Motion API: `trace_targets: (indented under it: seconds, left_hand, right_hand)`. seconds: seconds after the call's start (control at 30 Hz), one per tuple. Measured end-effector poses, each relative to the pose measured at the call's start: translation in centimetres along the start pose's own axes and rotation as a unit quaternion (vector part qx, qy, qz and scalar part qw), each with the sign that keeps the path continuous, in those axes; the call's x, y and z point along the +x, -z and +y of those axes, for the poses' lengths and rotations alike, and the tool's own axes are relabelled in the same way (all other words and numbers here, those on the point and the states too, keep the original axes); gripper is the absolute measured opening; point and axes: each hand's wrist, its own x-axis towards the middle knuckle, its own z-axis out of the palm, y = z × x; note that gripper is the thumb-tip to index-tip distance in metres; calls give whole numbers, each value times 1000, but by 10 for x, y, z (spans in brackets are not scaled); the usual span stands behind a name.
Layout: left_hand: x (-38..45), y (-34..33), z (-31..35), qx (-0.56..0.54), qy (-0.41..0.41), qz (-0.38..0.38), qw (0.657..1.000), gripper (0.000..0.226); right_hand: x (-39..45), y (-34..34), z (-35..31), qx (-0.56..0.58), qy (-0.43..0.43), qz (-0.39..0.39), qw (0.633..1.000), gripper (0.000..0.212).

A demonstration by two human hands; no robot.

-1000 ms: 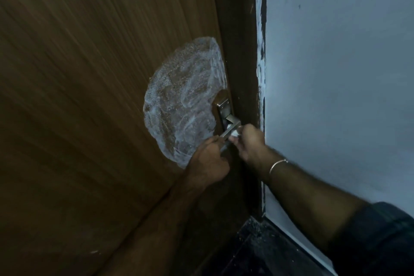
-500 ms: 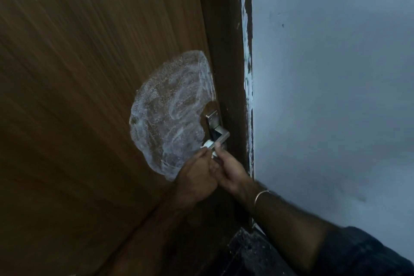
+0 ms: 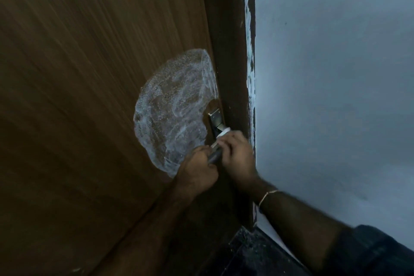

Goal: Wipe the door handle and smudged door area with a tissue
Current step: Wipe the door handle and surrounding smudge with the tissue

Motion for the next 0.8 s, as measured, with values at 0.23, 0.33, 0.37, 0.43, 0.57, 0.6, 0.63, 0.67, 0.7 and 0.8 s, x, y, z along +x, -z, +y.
trace_targets:
  seconds: [0.23,0.33,0.37,0.43,0.57,0.6,0.63,0.67,0.7,0.8]
  left_hand:
    - [0,0,3,12,4,8,1000,48]
    - [-1,1,3,9,19,-6,1000,56]
    - [-1,1,4,11,19,-8,1000,56]
    - [-2,2,6,17,12,0,1000,54]
    - [-6,2,4,32,-2,9,999,54]
    - [-6,1,3,29,-4,9,1000,55]
    - [-6,1,2,23,-5,10,1000,55]
    - [-5,2,1,13,-2,10,1000,55]
    - [-5,1,1,3,2,10,1000,54]
    - [-5,0,1,-2,1,9,1000,51]
  right_hand:
    - [17,8,0,-165,143,-156,963,29]
    - [42,15,-6,-223,88,-140,961,23]
    - [47,15,-14,-243,98,-165,951,21]
    - [51,13,-27,-275,124,-228,926,21]
    - [65,16,-29,-233,54,-174,955,25]
    - [63,14,-27,-224,50,-175,958,28]
    - [60,14,-25,-213,45,-181,959,30]
    - [56,15,-24,-197,32,-188,962,29]
    - [53,15,-21,-177,10,-187,966,25]
    - [44,18,-13,-106,-64,-120,985,15]
